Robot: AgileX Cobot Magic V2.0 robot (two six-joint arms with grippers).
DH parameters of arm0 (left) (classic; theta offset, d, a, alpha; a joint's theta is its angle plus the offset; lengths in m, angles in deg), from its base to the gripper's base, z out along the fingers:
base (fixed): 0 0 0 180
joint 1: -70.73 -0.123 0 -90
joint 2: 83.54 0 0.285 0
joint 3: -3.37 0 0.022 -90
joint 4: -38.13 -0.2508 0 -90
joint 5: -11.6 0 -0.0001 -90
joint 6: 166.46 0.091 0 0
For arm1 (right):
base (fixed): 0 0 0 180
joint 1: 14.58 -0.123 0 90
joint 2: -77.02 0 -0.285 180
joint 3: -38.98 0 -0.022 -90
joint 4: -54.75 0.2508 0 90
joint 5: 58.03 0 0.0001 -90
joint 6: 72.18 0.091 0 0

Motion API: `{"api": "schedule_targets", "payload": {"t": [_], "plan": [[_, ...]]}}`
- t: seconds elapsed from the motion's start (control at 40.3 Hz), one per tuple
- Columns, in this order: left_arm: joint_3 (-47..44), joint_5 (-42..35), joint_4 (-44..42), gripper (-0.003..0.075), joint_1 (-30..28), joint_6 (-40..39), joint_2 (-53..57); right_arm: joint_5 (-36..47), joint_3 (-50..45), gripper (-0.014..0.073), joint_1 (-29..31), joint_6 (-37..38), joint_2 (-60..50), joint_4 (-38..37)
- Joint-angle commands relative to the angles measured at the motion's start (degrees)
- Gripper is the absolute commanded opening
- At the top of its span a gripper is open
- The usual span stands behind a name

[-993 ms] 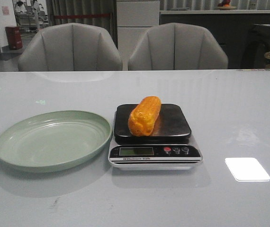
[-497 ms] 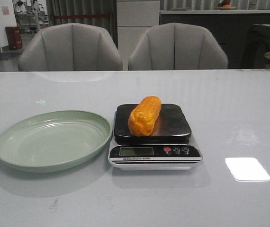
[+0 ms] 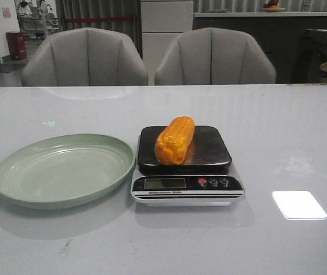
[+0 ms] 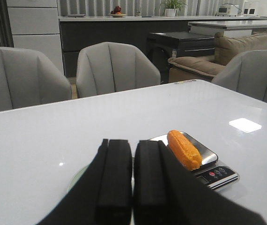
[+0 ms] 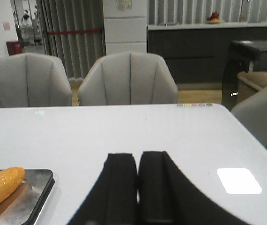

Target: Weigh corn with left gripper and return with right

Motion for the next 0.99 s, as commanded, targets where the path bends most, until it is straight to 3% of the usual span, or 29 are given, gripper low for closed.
{"api": "schedule_targets", "payload": {"t": [0.0, 0.323, 0.422, 0.546, 0.596, 0.77, 0.969], "plan": [[1.5, -4.1, -0.5, 0.0132, 0.1, 0.1, 0.8, 0.6, 4.6, 0.0165, 0.1, -0.2, 5.5, -0.6], [1.5, -4.1, -0.5, 0.0132, 0.1, 0.1, 0.8, -0.1, 4.9, 0.0188, 0.1, -0.2, 10.4, 0.6], [1.5, -4.1, -0.5, 0.0132, 0.1, 0.1, 0.8, -0.3, 4.9, 0.0307, -1.1, -0.2, 11.0, 2.1], [1.5, -4.1, -0.5, 0.0132, 0.1, 0.1, 0.8, -0.7, 5.1, 0.0568, -4.5, -0.2, 12.7, 2.1], [1.5, -4.1, -0.5, 0.0132, 0.1, 0.1, 0.8, -0.7, 5.1, 0.0618, -6.0, -0.2, 13.9, 2.1], [1.5, -4.1, -0.5, 0.0132, 0.1, 0.1, 0.8, 0.2, 5.9, 0.0597, -11.6, 0.0, 19.6, 2.7], [1.5, -4.1, -0.5, 0.0132, 0.1, 0.1, 0.8, -7.4, 14.6, 0.0597, -17.5, 0.3, 31.4, 10.3]]}}
